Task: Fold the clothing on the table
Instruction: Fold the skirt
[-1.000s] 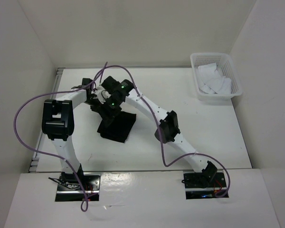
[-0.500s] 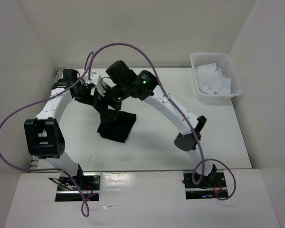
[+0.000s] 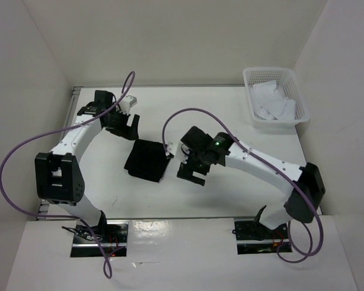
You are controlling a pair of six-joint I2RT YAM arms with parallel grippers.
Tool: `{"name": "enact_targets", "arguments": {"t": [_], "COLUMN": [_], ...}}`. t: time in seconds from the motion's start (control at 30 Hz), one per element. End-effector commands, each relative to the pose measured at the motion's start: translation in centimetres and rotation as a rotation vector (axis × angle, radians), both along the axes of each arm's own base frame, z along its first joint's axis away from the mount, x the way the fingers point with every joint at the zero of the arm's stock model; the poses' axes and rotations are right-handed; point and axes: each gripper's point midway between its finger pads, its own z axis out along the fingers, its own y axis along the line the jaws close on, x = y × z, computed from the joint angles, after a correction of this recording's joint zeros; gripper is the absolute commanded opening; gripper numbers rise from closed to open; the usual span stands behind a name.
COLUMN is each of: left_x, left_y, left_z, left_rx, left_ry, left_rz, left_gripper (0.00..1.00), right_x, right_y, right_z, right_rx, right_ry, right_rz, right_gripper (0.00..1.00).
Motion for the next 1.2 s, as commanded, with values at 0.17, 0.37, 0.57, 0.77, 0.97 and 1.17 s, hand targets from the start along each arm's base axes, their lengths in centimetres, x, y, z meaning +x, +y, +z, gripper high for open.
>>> {"name": "enact_targets", "arguments": {"t": [0.17,0.37,0.57,0.77,0.97,1.17], "left_x": [-1.3,-3.5,-4.8,-4.8,-6.2,-6.0], "left_y": [-4.5,-5.4,-6.0,-6.3,-8.2,-8.9], "left_z": [-0.8,-2.0,-1.1,3.2,0.9,-1.3], "left_rx": [0.094,0.155,0.183,0.182,0.193,0.225], "left_ry": [-0.028,-0.048,-0.112,-0.256,-0.216,-0.199], "left_rz": [-0.145,-0.262,-0.318,-0.314,-0.383,-0.399], "left_gripper": [0.96,0.94,0.91,0.91,0.91,0.91], "right_x": [6.4,8.0,8.7,8.5,8.6,8.6], "right_y": [-3.8,-4.6,-5.5,-6.1,-5.9,-5.9], "right_z": [1.1,0.4,-0.2,-0.9,-1.1,-1.5], "right_rx": [0.111,0.156,0.182,0.170,0.173,0.165], "right_ry": [-0.226,-0.217,-0.190,-0.174,-0.170,-0.163], "right_rz": [-0.255,-0.366,-0.406,-0.425,-0.433,-0.433], "right_gripper": [0.98,0.98,0.98,0.98,0.98,0.98]}}
